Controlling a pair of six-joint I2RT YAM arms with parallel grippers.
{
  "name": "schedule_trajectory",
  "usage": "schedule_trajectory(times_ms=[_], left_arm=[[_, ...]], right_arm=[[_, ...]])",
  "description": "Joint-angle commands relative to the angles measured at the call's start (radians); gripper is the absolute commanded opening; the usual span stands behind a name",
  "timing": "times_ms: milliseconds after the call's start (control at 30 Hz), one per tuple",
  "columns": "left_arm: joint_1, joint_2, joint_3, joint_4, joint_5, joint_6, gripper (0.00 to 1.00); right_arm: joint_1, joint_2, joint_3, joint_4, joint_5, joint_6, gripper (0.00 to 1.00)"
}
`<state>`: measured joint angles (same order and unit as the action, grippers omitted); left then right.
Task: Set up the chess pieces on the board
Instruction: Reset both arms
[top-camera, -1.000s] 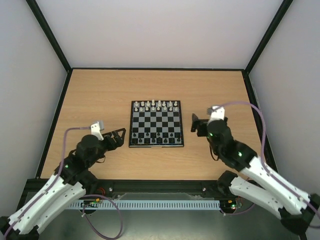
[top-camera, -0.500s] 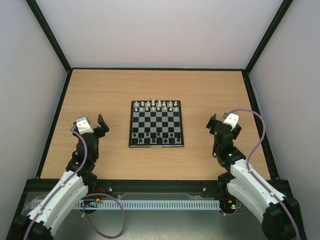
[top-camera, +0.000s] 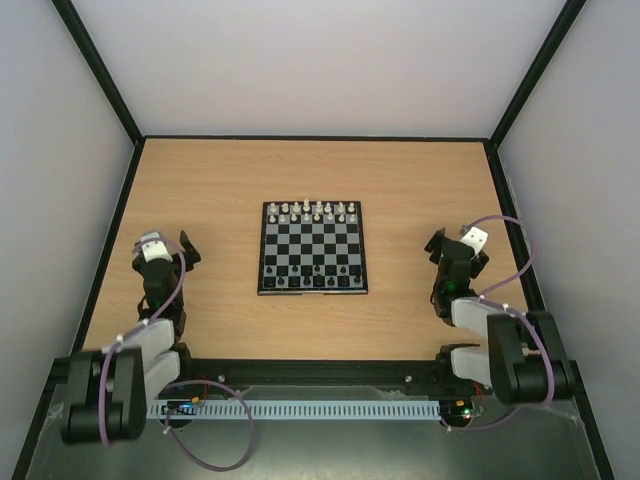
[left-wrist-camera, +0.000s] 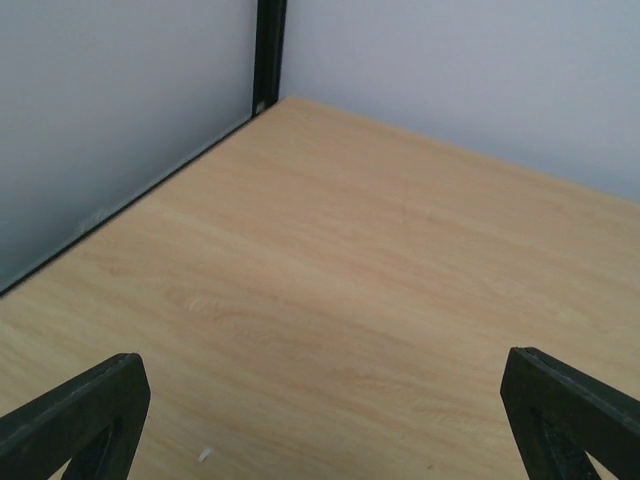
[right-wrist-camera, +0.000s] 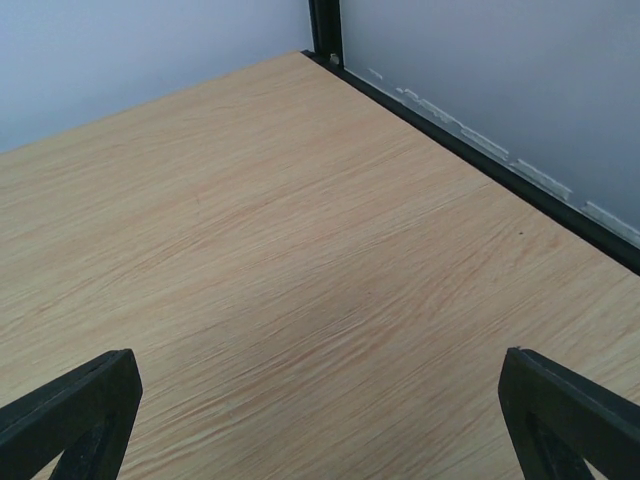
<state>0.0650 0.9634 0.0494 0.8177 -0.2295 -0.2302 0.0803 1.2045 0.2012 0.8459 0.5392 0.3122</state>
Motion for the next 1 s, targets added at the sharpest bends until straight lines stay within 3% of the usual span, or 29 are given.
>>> schedule_trajectory(times_ms=[0, 67, 133, 267, 367, 500, 633, 767, 867, 967], left_arm=[[0.029, 0.169, 0.025, 0.260, 0.043, -0.039, 0.99], [0.034, 0.197, 0.032, 0.285, 0.014, -0.047, 1.00], [0.034, 0.244, 0.044, 0.315, 0.012, -0.055, 0.99], [0.033, 0.353, 0.144, 0.281, 0.036, -0.025, 1.00], [0.025, 0.402, 0.133, 0.373, 0.025, 0.000, 1.00], [-0.042, 0.466, 0.211, 0.305, -0.056, 0.051, 1.00], [-0.076, 0.512, 0.256, 0.273, -0.073, 0.086, 0.99], [-0.067, 0.535, 0.212, 0.373, -0.008, 0.103, 0.99], [-0.065, 0.533, 0.212, 0.366, -0.001, 0.103, 1.00], [-0.065, 0.535, 0.212, 0.370, -0.001, 0.104, 0.99]], right_arm=[[-0.005, 0.096, 0.003, 0.196, 0.003, -0.005, 0.99], [-0.005, 0.135, 0.028, 0.203, -0.001, -0.016, 0.99], [-0.008, 0.200, 0.003, 0.335, 0.002, -0.033, 0.99], [-0.010, 0.231, 0.055, 0.264, -0.009, -0.035, 0.99], [-0.010, 0.214, -0.002, 0.357, -0.039, -0.049, 0.99], [-0.010, 0.194, -0.083, 0.484, -0.079, -0.070, 0.98], [-0.010, 0.201, -0.072, 0.469, -0.082, -0.073, 0.99], [-0.008, 0.198, -0.080, 0.481, -0.087, -0.077, 0.99], [-0.008, 0.209, -0.134, 0.587, -0.140, -0.102, 0.99], [-0.007, 0.308, -0.110, 0.641, -0.145, -0.118, 0.99]])
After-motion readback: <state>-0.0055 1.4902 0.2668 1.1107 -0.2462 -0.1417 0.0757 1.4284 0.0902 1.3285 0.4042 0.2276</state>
